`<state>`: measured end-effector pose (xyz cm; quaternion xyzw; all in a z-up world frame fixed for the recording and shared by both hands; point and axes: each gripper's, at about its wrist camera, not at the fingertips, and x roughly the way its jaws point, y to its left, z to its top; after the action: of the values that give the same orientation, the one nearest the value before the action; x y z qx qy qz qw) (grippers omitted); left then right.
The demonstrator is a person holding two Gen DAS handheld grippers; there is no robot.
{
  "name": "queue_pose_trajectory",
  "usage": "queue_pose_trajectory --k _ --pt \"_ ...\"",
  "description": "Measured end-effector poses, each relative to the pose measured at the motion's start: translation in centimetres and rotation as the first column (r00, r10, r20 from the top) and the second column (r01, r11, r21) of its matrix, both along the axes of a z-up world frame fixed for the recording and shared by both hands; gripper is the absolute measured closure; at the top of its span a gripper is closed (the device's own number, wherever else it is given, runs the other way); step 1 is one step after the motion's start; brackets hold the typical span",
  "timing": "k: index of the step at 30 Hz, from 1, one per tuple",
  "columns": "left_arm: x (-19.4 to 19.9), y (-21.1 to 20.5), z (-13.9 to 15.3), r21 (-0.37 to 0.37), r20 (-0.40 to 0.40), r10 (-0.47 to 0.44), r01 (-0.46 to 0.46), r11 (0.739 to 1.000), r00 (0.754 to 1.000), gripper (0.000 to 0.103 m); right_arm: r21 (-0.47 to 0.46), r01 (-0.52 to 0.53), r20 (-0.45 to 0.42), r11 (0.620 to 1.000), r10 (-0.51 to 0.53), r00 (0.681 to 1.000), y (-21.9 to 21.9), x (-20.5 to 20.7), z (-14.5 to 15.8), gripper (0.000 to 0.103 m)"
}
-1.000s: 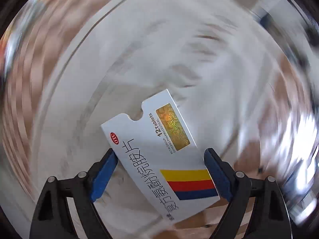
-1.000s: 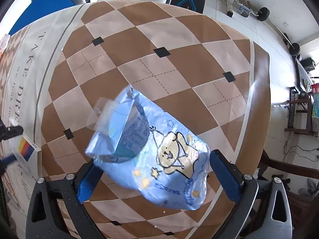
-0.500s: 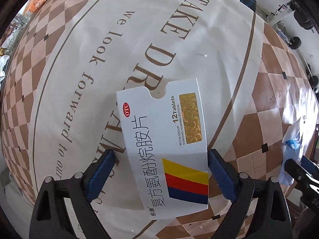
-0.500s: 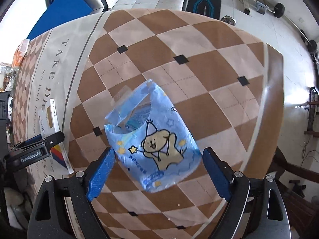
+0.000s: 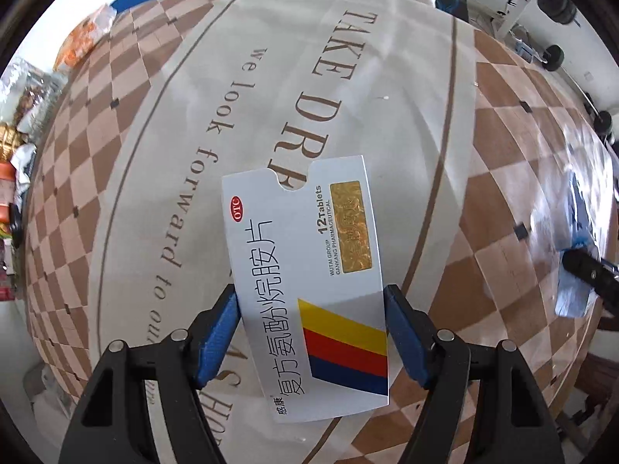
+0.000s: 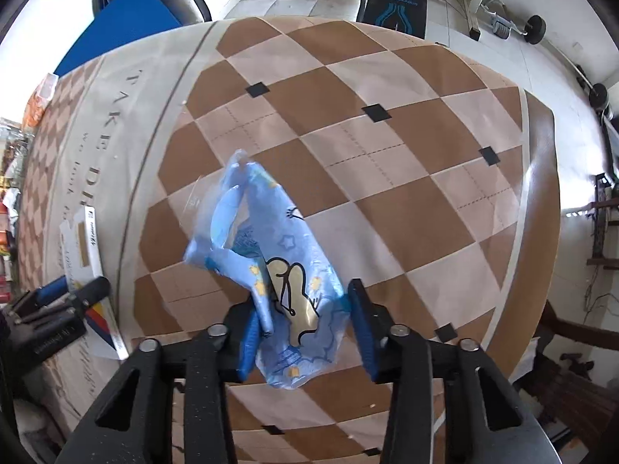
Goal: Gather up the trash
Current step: 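Grasp the white tablet box with the left gripper while the right grasps the blue printed bag, then carry the tablet box and blue bag over the trash bin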
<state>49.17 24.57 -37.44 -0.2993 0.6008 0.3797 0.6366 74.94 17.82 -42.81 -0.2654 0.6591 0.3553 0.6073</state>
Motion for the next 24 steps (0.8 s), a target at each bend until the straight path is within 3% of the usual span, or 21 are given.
queue_pose_trajectory --k 5,11,17,24 --pt "-1.5 -2.2 2.5 0.057 0.019 0.002 -0.003 0.998 1.000 0.032 0.060 0.057 -0.043 0.997 -0.054 0.998 -1.0 -1.1 1.9 0.078" --pt "-3.5 -4.3 5.8 0.105 0.068 0.009 -0.016 0.994 0.998 0.032 0.122 0.096 -0.064 0.988 -0.089 0.994 -2.3 -3.1 4.1 0.082" --pt "-5.7 -6.7 8.1 0.153 0.115 0.011 -0.029 0.988 0.993 0.032 0.162 0.104 -0.081 0.981 -0.091 0.993 -5.5 -8.2 7.2 0.083" --pt "-12.3 -11.0 10.6 0.212 0.170 -0.006 -0.031 0.977 0.985 0.032 0.213 0.084 -0.083 0.973 -0.067 0.994 -11.2 -17.0 11.4 0.083"
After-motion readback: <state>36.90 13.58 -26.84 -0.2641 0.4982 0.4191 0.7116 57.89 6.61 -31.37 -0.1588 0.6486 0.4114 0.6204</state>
